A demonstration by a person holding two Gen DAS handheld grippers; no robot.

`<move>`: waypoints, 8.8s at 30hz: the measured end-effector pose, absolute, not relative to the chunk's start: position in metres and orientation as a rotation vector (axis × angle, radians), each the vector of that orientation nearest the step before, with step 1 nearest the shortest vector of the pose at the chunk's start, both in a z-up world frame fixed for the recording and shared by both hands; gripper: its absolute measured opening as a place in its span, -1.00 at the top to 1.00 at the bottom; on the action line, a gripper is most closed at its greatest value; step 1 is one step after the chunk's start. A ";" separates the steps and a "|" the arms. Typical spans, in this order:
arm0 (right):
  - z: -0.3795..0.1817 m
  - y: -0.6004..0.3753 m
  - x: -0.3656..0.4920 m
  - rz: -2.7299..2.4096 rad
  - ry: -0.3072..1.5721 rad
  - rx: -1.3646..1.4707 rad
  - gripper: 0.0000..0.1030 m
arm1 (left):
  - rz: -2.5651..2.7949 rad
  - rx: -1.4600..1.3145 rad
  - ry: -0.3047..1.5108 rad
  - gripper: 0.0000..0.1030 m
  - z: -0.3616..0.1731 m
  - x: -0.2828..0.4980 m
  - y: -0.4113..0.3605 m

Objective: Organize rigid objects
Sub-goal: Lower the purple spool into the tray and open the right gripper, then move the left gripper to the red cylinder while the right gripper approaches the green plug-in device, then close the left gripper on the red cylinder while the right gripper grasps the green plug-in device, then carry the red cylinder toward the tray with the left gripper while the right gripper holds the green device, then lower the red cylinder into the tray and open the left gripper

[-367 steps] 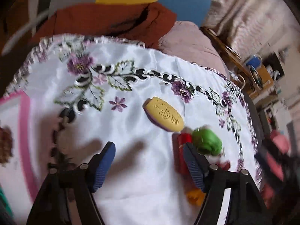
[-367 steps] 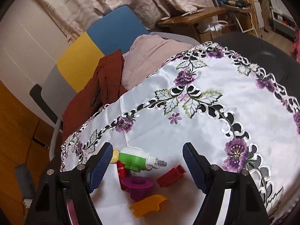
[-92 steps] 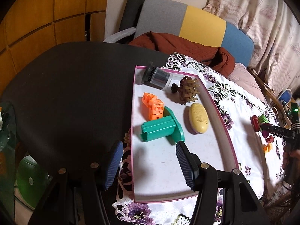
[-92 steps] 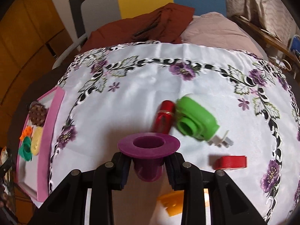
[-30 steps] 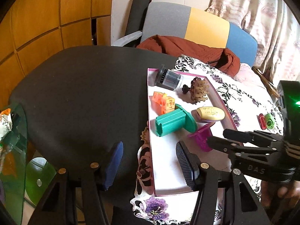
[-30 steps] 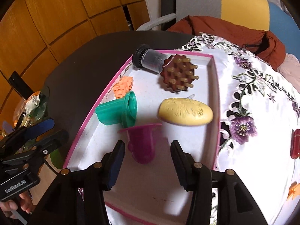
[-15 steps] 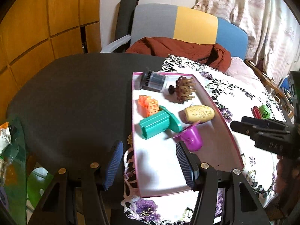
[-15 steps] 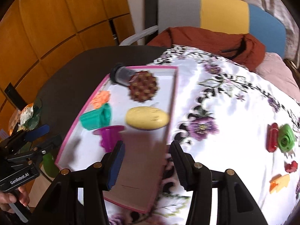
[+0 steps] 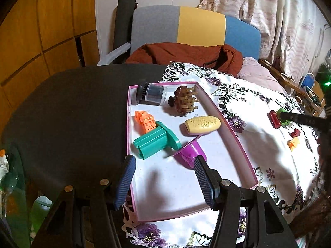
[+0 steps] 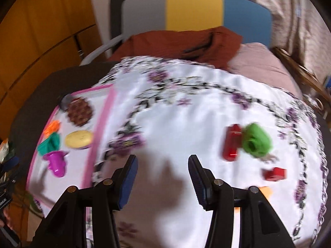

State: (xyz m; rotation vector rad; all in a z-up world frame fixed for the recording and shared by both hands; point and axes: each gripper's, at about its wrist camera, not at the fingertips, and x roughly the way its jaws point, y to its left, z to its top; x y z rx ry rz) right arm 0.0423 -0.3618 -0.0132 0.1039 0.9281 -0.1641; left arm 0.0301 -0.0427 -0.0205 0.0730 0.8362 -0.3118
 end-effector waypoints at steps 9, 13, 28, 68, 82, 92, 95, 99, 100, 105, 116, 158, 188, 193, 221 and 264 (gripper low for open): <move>0.009 -0.489 0.000 -0.538 0.760 0.301 0.01 | -0.300 0.030 0.848 -0.16 -0.017 0.035 -0.038; -0.002 -0.533 -0.026 -0.656 0.703 0.490 0.01 | -0.320 0.053 0.846 -0.19 -0.017 0.033 -0.048; -0.024 -0.554 -0.032 -0.602 0.734 0.698 0.01 | -0.503 0.087 0.849 -0.28 -0.002 0.032 -0.107; -0.033 -0.565 -0.034 -0.563 0.736 0.810 0.01 | -0.727 0.197 1.082 -0.35 -0.050 0.067 -0.290; -0.032 -0.567 -0.036 -0.520 0.713 0.856 0.01 | -0.887 0.306 1.022 -0.20 -0.056 0.088 -0.389; -0.034 -0.567 -0.035 -0.482 0.712 0.893 0.00 | -0.887 0.347 1.056 0.12 -0.081 0.111 -0.431; -0.034 -0.566 -0.033 -0.473 0.716 0.889 0.00 | -0.871 0.356 1.059 0.32 -0.087 0.116 -0.438; -0.035 -0.566 -0.032 -0.476 0.721 0.886 0.00 | -0.850 0.349 1.039 0.50 -0.090 0.121 -0.441; -0.035 -0.566 -0.032 -0.477 0.723 0.887 0.00 | -0.851 0.327 1.045 0.50 -0.090 0.123 -0.437; -0.037 -0.567 -0.032 -0.484 0.730 0.890 0.00 | -0.854 0.270 1.026 0.50 -0.077 0.114 -0.401; -0.039 -0.564 -0.029 -0.506 0.764 0.848 0.00 | -0.768 0.249 0.997 0.50 -0.088 0.076 -0.315; -0.051 -0.480 0.085 -0.181 1.016 0.355 0.02 | -0.813 0.119 0.944 0.49 -0.097 0.078 -0.303; -0.089 -0.483 0.078 -0.133 1.104 0.524 0.05 | -0.734 0.119 0.847 0.50 -0.031 0.032 -0.238; -0.089 -0.480 0.079 -0.134 1.104 0.501 0.05 | -0.714 0.105 0.823 0.50 -0.017 0.026 -0.219; -0.092 -0.464 0.082 -0.143 1.102 0.347 0.02 | -0.469 -0.075 0.854 0.50 -0.021 0.035 -0.065; -0.088 -0.472 0.083 -0.133 1.120 0.418 0.02 | -0.272 0.022 0.930 0.43 -0.061 0.045 -0.039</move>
